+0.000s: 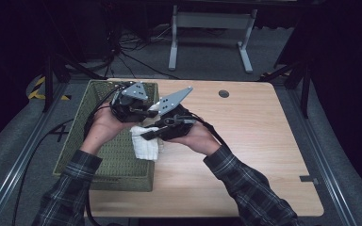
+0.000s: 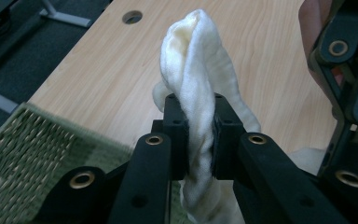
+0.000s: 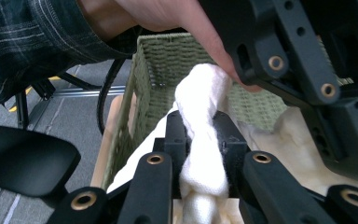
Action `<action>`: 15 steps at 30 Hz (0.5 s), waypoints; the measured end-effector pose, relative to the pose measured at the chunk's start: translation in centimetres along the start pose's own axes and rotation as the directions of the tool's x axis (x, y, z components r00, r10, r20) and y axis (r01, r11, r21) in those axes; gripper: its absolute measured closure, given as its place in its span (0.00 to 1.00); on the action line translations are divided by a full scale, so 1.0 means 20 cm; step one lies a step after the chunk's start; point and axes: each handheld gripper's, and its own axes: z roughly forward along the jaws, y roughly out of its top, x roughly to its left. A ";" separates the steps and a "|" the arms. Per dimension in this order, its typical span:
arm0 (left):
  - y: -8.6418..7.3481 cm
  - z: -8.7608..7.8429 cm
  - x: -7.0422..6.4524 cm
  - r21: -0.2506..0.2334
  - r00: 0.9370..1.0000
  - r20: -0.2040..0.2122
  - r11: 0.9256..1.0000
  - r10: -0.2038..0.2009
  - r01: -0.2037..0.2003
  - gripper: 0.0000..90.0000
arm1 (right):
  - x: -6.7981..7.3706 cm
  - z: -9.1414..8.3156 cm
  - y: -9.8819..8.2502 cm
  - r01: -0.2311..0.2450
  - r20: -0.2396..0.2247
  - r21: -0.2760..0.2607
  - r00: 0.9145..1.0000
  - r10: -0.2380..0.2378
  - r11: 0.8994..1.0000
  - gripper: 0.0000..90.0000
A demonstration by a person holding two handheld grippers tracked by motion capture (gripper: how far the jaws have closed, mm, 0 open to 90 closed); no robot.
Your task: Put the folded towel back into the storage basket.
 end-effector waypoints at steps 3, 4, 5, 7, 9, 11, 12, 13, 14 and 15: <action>-0.05 -0.01 0.01 -0.002 1.000 -0.010 1.000 -0.024 0.024 0.89 | -0.01 0.07 0.00 -0.005 -0.009 -0.011 1.000 0.005 1.000 0.88; -0.07 -0.02 0.01 0.003 1.000 -0.014 1.000 -0.019 0.019 0.89 | -0.01 0.09 0.00 -0.005 -0.010 -0.010 1.000 0.005 1.000 0.88; -0.08 -0.02 0.02 0.012 1.000 -0.016 1.000 -0.023 0.023 0.89 | -0.02 0.11 0.00 -0.009 -0.010 -0.010 1.000 0.008 1.000 0.88; -0.12 -0.03 0.03 0.016 0.999 -0.025 0.999 -0.032 0.032 0.89 | -0.02 0.14 0.00 -0.014 -0.013 -0.018 1.000 0.014 1.000 0.88; -0.15 -0.05 0.03 0.009 0.998 -0.030 0.998 -0.055 0.056 0.89 | -0.03 0.19 0.02 -0.018 -0.021 -0.017 1.000 0.017 1.000 0.88; -0.17 -0.06 0.03 0.005 0.997 -0.036 0.998 -0.067 0.068 0.89 | -0.03 0.23 0.03 -0.016 -0.032 -0.021 0.999 0.015 1.000 0.88; -0.19 -0.07 0.03 0.004 0.997 -0.038 0.998 -0.070 0.070 0.89 | -0.02 0.25 0.04 -0.016 -0.036 -0.016 0.999 0.015 1.000 0.88; -0.20 -0.07 0.03 0.001 0.997 -0.039 0.997 -0.073 0.073 0.89 | -0.01 0.26 0.03 -0.012 -0.037 -0.010 0.999 0.012 1.000 0.88; -0.22 -0.07 0.03 0.002 0.996 -0.036 0.997 -0.078 0.079 0.89 | -0.01 0.27 0.03 -0.014 -0.041 -0.005 0.999 0.014 1.000 0.88; -0.23 -0.07 0.02 0.004 0.996 -0.033 0.996 -0.088 0.088 0.89 | -0.01 0.28 0.01 -0.020 -0.047 -0.006 0.999 0.020 1.000 0.88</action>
